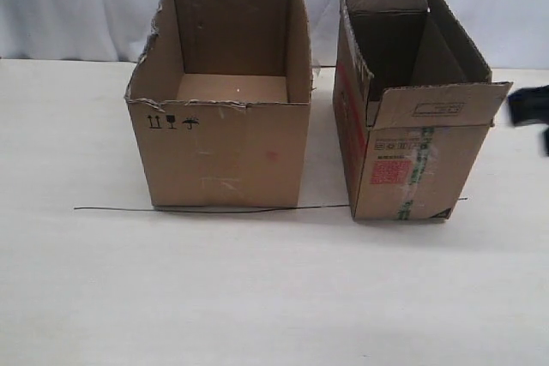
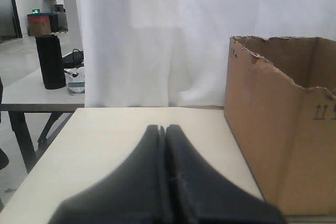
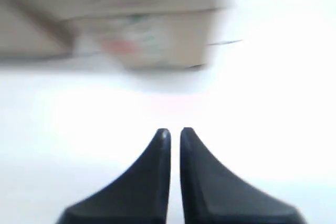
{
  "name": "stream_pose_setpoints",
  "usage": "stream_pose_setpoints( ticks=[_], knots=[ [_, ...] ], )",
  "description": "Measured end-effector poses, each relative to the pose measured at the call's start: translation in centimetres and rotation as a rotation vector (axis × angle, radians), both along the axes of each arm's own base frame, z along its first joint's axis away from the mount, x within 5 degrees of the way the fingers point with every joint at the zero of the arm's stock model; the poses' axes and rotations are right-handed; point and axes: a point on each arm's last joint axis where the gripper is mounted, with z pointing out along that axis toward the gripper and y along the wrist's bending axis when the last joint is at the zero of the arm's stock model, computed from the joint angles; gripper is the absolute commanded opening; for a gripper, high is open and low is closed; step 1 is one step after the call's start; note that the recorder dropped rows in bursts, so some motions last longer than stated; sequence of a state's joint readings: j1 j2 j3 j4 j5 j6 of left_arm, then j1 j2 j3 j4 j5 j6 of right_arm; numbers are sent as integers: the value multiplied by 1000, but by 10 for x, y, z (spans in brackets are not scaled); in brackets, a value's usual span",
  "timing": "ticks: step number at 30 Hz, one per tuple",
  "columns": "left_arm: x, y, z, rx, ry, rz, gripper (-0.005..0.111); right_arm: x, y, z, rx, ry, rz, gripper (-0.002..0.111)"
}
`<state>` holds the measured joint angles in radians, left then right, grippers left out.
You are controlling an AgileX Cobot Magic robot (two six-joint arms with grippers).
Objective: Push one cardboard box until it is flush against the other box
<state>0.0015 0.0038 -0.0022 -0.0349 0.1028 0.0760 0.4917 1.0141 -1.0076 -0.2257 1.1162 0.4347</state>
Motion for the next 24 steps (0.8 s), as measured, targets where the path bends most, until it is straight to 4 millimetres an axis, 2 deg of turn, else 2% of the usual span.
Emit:
stream_pose_setpoints(
  ticks=[3,6,9,12,16,19,22,24],
  knots=[
    [0,0,0,0,0,0,0,-8,-40,27,-109,-109,-179,5],
    [0,0,0,0,0,0,0,5,-57,27,-131,-84,-226,5],
    [0,0,0,0,0,0,0,45,-76,10,-96,-31,-286,5],
    [0,0,0,0,0,0,0,84,-117,-9,11,49,-386,5],
    [0,0,0,0,0,0,0,122,-157,-35,399,91,-356,5],
    [0,0,0,0,0,0,0,148,-171,-67,570,105,-316,5],
    [0,0,0,0,0,0,0,169,-175,-101,615,134,-312,5],
    [0,0,0,0,0,0,0,183,-171,-123,643,149,-297,5]
  ],
)
